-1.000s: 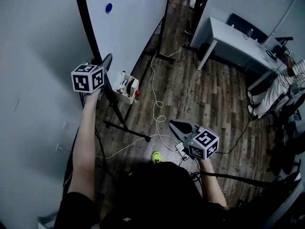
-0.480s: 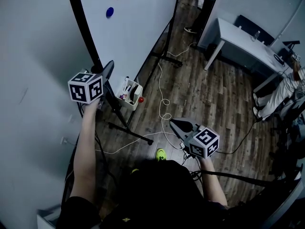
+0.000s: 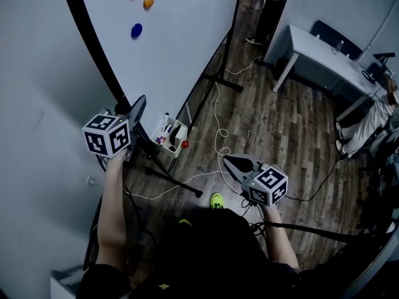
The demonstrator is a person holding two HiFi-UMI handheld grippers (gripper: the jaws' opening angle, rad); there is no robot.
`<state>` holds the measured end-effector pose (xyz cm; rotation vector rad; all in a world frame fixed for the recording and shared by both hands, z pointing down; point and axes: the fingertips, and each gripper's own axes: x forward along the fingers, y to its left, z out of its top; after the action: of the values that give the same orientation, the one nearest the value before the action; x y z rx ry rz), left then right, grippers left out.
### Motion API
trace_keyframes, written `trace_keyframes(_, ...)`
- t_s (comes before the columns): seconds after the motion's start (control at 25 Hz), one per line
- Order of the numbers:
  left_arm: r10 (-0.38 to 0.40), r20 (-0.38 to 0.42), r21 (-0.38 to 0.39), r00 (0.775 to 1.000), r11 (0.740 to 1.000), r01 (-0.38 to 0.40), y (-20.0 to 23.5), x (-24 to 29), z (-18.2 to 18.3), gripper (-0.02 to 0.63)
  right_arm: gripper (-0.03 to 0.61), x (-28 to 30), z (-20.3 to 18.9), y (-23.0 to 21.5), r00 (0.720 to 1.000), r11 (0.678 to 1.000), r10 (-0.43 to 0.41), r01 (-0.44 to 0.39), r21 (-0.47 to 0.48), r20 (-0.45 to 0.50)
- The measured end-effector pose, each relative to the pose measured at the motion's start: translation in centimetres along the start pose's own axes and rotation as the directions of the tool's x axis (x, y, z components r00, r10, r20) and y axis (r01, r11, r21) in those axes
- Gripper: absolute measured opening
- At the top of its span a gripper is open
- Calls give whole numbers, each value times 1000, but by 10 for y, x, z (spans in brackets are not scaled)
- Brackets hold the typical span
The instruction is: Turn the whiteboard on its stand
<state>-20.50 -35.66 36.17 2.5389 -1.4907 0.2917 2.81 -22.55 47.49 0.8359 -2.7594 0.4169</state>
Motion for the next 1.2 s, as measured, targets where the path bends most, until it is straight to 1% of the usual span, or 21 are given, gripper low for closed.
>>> trace_keyframes(0.2,0,-32,5,999,1000,1,-20,-14,43,41,-3,-10,43,-5,999,999,37,-37,12,-3)
trace_keyframes(0.4,3,-39,1,999,1000,-3,-26,-18,52,41,-3,-2,55,2,998,998,60,-60,15,0)
trace_keyframes(0.52,13,-41,1,999,1000,-13,-27,-21,54,41,-3,-3,58,8,998,998,63,-63,13,8)
trace_keyframes(0.76,19,-20,6,1000,1000,-19,-28,-23,56,40,-3,-5,60,10,999,999,38,-39,19,24)
trace_keyframes(0.88,9,-8,18,1000,1000,-9,-28,-21,55,40,-3,-2,58,13,999,999,37,-37,21,27)
trace_keyframes(1.04,-26,15,50,1000,998,25,-28,-21,54,41,-3,1,53,18,999,999,31,-31,32,23)
trace_keyframes(1.2,-32,16,69,999,997,31,-27,-20,50,43,-3,2,42,19,1000,999,24,-25,42,15)
